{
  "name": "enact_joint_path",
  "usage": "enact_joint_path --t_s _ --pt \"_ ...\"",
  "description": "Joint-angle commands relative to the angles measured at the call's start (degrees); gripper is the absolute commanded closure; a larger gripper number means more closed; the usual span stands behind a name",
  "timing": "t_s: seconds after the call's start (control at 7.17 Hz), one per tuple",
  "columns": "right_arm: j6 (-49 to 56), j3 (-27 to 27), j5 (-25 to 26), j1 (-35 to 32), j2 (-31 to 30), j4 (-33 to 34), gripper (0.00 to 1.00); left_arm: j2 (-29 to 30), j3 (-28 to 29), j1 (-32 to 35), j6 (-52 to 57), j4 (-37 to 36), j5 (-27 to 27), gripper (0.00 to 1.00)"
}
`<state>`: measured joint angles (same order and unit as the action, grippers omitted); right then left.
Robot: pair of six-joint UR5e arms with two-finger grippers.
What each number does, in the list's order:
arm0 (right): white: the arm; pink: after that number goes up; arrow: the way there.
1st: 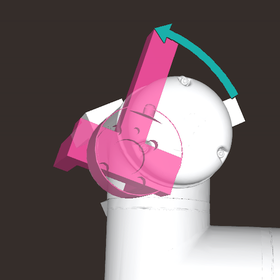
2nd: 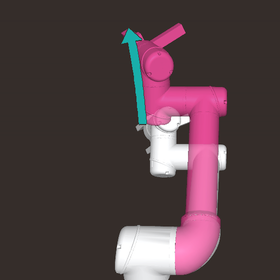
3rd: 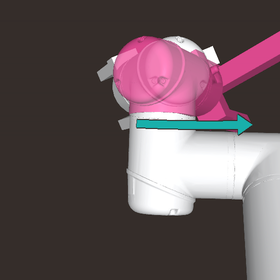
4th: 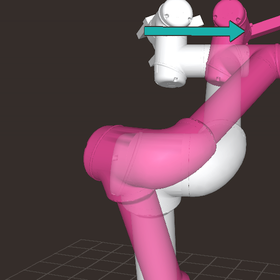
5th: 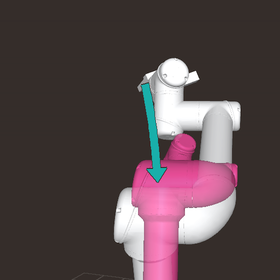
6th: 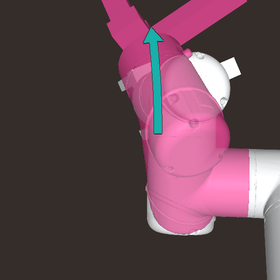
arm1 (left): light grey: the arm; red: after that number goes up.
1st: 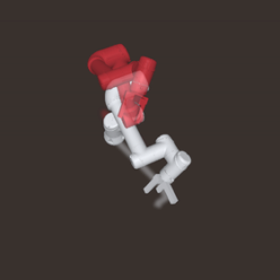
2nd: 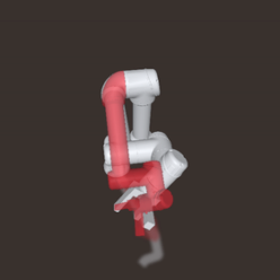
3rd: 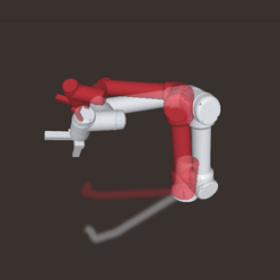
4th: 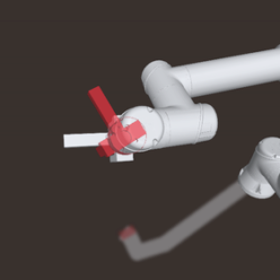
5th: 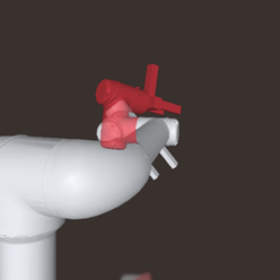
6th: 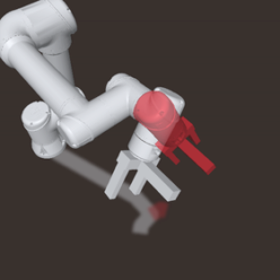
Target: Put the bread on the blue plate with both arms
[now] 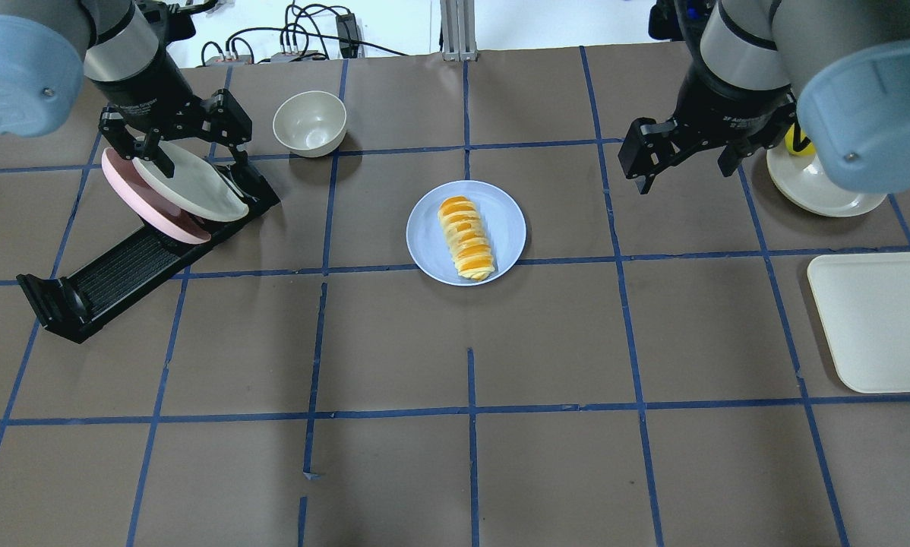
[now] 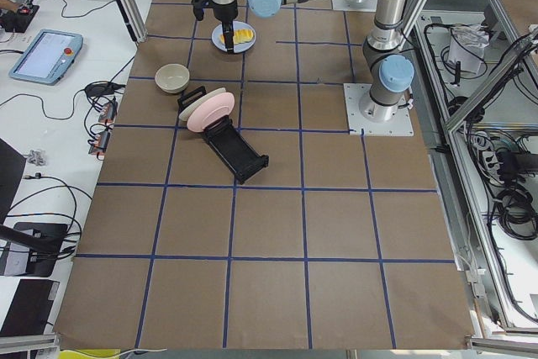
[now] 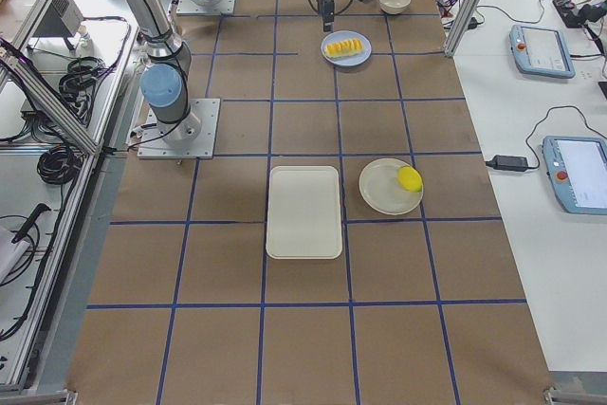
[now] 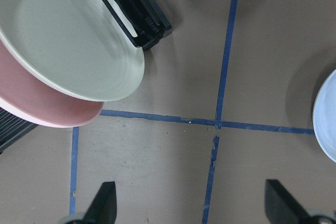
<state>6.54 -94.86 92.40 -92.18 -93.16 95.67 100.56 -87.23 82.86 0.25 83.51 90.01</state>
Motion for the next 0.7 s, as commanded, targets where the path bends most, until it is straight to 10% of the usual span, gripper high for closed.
enact_joint_path --t_s 0.0,0.56 --pt "-0.3 -2.9 -0.2 0.3 -2.6 0.8 0.00 -0.7 -0.1 0.2 -1.0 -0.4 0.5 0.00" --pt "-0.6 -3.1 -0.2 0.2 -2.7 0.8 0.00 -5.8 -1.4 2.1 -3.2 0.5 0.5 0.00"
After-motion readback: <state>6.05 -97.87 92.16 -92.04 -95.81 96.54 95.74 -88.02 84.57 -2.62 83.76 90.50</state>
